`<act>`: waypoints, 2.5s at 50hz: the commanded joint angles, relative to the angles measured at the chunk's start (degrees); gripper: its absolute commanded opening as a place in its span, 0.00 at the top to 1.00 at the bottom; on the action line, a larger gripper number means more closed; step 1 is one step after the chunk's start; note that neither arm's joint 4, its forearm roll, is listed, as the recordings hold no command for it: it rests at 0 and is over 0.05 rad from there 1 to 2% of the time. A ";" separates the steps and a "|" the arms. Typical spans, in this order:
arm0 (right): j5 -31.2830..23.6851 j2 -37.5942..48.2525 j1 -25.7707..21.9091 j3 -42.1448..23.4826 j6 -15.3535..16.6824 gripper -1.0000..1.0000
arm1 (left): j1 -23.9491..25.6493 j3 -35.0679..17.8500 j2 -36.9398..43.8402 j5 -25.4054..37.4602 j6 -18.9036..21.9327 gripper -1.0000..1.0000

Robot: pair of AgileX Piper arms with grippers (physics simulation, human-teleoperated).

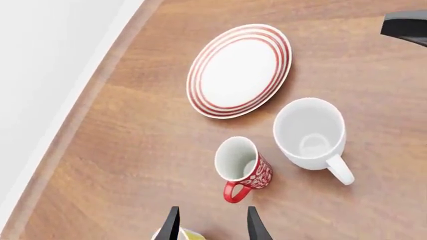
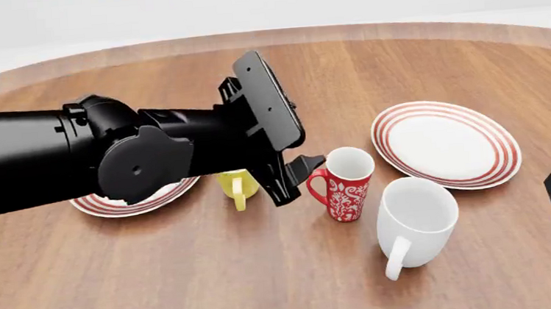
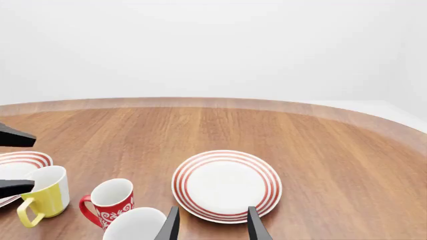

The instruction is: Put the red mug on the left plate.

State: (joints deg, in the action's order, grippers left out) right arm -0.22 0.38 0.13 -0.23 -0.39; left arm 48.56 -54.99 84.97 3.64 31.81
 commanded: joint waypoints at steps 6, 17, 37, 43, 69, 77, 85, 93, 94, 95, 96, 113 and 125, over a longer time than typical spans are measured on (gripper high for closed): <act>-0.06 -0.11 -0.01 0.02 0.03 0.00 | -0.30 1.95 3.57 -4.34 -0.75 0.00; -0.05 -0.11 -0.02 0.02 0.04 0.00 | -0.29 2.18 4.54 -5.45 -1.85 0.00; -0.05 -0.11 -0.01 0.02 0.04 0.00 | -0.23 1.13 7.68 -6.97 -2.71 0.00; -0.04 -0.12 -0.02 0.02 0.04 0.00 | -0.08 1.22 9.06 -7.94 -3.08 0.00; -0.05 -0.11 -0.02 0.02 0.03 0.00 | -0.95 0.67 13.69 -10.30 -2.90 0.00; -0.06 -0.10 0.00 0.02 0.04 0.00 | -1.39 0.66 14.65 -11.08 -2.89 0.00; -0.05 -0.12 -0.01 0.02 0.04 0.00 | -1.60 0.50 15.13 -11.46 -3.22 0.00; -0.05 -0.11 -0.02 0.02 0.03 0.00 | -2.20 -0.39 15.60 -11.34 -2.51 0.00; -0.05 -0.11 -0.02 0.02 0.03 0.00 | -2.30 -0.48 15.73 -11.42 -2.41 0.00; -0.05 -0.12 0.00 0.02 0.02 0.00 | -2.29 -0.54 15.83 -11.45 -2.50 0.00; -0.05 -0.11 -0.01 0.02 0.04 0.00 | -2.26 -0.50 15.94 -11.55 -2.51 0.00; -0.05 -0.11 -0.01 0.02 0.04 0.00 | -2.55 -0.89 16.94 -12.47 -3.31 0.00; -0.05 -0.11 -0.02 0.02 0.04 0.00 | -2.14 -1.64 18.39 -13.10 -3.98 0.00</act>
State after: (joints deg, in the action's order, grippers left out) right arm -0.22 0.38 0.13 -0.23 -0.39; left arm 46.35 -56.53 101.64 -7.97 28.46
